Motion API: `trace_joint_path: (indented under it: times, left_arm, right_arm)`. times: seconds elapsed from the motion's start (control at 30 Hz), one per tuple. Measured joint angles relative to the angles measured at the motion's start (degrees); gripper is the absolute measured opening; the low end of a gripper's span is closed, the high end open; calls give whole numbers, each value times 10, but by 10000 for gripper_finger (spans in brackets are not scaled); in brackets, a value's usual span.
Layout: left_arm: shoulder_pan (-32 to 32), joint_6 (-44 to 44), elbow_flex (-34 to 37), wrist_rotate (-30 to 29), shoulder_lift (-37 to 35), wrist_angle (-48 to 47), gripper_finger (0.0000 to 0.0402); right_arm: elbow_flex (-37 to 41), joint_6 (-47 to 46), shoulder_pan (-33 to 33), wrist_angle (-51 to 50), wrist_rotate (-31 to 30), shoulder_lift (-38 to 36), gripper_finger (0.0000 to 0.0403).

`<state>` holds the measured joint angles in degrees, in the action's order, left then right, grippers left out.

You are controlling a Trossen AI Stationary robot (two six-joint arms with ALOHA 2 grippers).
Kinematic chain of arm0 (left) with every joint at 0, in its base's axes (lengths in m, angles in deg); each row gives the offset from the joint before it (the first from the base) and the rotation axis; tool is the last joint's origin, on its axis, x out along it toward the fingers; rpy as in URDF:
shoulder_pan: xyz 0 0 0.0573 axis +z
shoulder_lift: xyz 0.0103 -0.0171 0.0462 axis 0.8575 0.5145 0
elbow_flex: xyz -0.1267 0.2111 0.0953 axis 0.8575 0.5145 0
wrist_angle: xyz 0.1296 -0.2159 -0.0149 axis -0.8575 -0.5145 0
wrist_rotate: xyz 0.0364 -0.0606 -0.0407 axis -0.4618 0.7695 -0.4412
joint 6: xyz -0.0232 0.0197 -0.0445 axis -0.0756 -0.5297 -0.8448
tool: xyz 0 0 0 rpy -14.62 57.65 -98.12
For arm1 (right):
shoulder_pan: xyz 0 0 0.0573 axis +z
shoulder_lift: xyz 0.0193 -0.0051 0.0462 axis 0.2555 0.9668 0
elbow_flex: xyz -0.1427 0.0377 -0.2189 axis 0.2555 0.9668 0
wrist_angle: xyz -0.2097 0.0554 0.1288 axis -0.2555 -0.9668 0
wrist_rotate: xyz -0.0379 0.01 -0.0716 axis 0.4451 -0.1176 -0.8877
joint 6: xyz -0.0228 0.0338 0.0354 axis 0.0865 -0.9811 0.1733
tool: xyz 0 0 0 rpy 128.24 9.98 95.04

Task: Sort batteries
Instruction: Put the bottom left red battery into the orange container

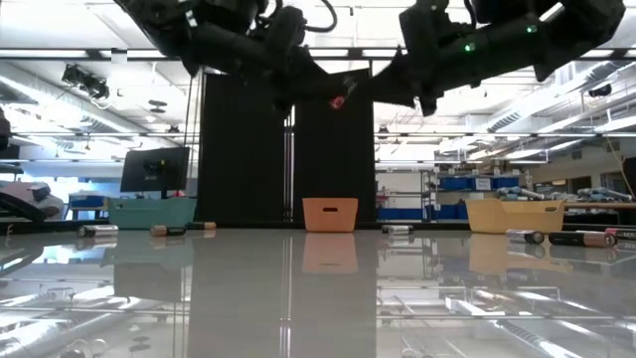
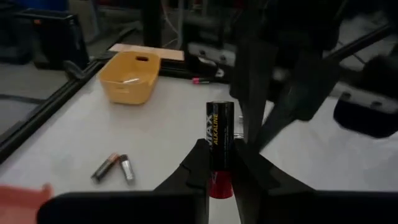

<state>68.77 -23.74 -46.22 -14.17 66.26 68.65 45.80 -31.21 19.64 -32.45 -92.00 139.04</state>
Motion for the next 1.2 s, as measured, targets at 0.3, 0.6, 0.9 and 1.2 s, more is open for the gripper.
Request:
trace_joint_path:
  times: [0.3, 0.6, 0.9, 1.2]
  left_arm:
    - [0, 24, 0, 29, 16, 79, 45]
    - [-4, 31, 0, 31, 15, 88, 45]
    - [4, 22, 0, 13, 15, 62, 45]
    - [95, 61, -76, 8, 25, -133, 45]
  right_arm:
    - [0, 8, 2, 5, -32, -37, 47]
    - [0, 6, 8, 11, -33, -44, 130]
    - [0, 20, 6, 5, -39, -45, 159]
    - [0, 36, -9, -61, -87, -45, 131]
